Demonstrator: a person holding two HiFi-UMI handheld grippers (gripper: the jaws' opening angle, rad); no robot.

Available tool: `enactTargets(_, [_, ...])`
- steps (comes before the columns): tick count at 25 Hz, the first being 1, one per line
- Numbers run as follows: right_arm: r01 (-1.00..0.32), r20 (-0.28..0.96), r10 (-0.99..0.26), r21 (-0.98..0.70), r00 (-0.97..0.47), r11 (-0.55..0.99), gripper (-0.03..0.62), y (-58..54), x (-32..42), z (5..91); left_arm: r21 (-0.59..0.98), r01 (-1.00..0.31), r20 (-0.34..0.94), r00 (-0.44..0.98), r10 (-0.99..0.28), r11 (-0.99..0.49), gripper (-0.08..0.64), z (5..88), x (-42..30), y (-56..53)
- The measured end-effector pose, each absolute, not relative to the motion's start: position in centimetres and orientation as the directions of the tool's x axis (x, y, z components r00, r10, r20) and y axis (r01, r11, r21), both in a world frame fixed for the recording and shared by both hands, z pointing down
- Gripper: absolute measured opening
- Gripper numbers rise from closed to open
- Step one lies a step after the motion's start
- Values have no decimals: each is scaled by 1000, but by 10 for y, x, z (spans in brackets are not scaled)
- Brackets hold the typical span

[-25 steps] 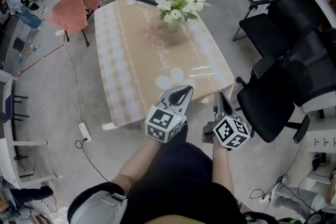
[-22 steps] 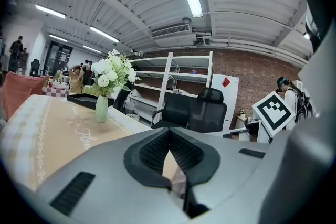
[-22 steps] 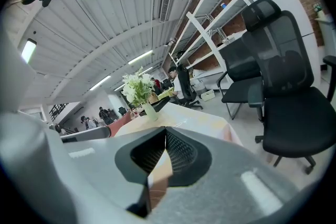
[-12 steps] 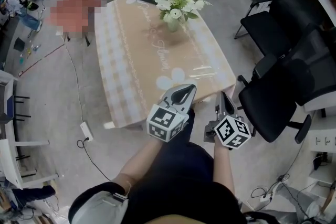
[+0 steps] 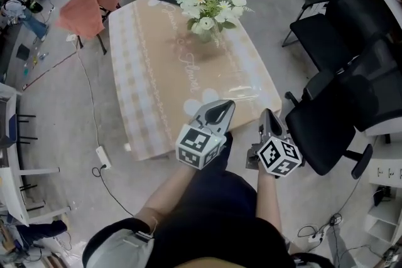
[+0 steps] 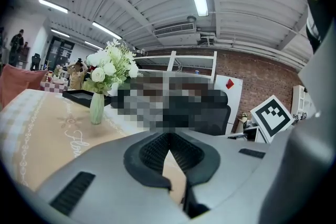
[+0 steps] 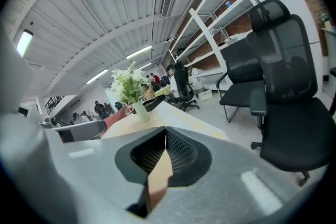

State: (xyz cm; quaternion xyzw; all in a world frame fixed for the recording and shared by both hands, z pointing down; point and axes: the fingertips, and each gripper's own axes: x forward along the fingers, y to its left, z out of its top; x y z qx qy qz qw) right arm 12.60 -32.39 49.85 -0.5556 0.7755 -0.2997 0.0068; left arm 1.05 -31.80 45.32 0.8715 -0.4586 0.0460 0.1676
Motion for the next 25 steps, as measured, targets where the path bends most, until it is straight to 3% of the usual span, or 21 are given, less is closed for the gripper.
enactTargets(7, [-878, 398, -837, -441, -376, 185, 5, -353, 132, 517, 275, -820, 270, 567, -779, -501, 6, 471, 13, -343])
enactTargets(10, [-884, 434, -814, -427, -386, 192, 44, -364, 132, 527, 292, -825, 288, 559, -778, -485, 6, 481, 13, -354])
enactTargets(25, [-893, 583, -690, -385, -430, 231, 52, -408, 129, 554, 377, -835, 366, 533, -763, -401, 6, 512, 14, -396])
